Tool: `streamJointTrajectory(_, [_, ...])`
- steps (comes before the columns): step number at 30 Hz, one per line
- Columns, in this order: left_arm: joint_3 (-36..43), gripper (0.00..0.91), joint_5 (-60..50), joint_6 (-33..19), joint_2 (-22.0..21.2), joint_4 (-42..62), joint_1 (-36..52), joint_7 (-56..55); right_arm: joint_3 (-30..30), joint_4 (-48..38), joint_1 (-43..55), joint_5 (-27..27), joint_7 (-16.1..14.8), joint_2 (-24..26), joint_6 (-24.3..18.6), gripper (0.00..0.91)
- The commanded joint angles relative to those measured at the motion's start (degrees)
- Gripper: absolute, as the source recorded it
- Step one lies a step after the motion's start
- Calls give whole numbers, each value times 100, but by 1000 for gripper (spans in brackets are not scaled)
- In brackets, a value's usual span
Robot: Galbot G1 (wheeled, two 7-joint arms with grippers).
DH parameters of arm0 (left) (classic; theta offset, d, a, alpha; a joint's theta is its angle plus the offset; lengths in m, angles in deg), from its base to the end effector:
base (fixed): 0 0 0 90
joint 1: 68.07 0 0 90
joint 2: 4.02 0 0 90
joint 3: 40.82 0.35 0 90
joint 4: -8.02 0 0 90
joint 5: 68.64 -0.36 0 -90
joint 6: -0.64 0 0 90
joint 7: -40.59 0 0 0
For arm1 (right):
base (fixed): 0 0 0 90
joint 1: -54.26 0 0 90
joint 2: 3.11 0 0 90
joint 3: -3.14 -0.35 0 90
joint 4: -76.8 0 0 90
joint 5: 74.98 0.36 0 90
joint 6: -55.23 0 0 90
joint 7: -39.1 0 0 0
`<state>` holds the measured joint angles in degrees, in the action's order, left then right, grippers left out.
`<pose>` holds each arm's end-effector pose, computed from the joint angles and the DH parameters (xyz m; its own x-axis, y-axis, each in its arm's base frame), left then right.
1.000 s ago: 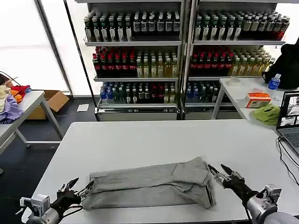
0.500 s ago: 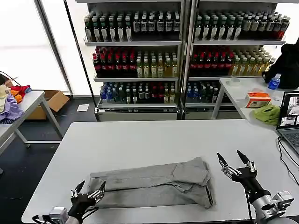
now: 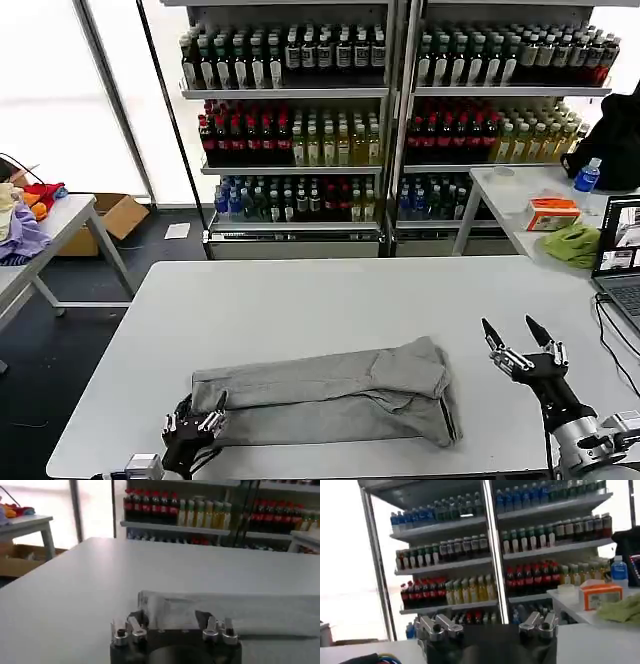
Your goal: Fold and organize the clothes.
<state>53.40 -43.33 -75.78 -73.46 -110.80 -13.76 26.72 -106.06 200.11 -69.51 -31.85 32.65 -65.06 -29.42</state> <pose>0.1543 0.0402 -0.3243 -0.9078 0.0207 0.4189 -0.0202 0.9955 -0.0930 0.1873 -0.1589 -0.2310 -0.9899 -0.1417 0.0017 -0.1395 0.9761 0.1664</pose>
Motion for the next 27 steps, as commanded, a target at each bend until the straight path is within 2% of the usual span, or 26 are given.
streamJointTrajectory(1, [123, 0, 89, -51, -148, 251, 82, -22, -188, 168, -21, 702, 140, 5, 203, 907])
streamJointTrajectory(5, [112, 0, 93, -67, -135, 296, 106, 10, -274, 276, -39, 924, 175, -9, 265, 907])
streamJointTrajectory(15, [-59, 0, 77, -147, -169, 382, 294, 39, -271, 387, -23, 992, 168, -69, 348, 907])
streamJointTrajectory(20, [-568, 0, 486, -55, -39, 266, 440, 26, -205, 338, 155, 1026, 163, 24, 467, 907])
streamJointTrajectory(27, [-2211, 0, 1135, 116, 593, 518, 518, 399, -105, 338, 316, 1133, 196, 65, 550, 907])
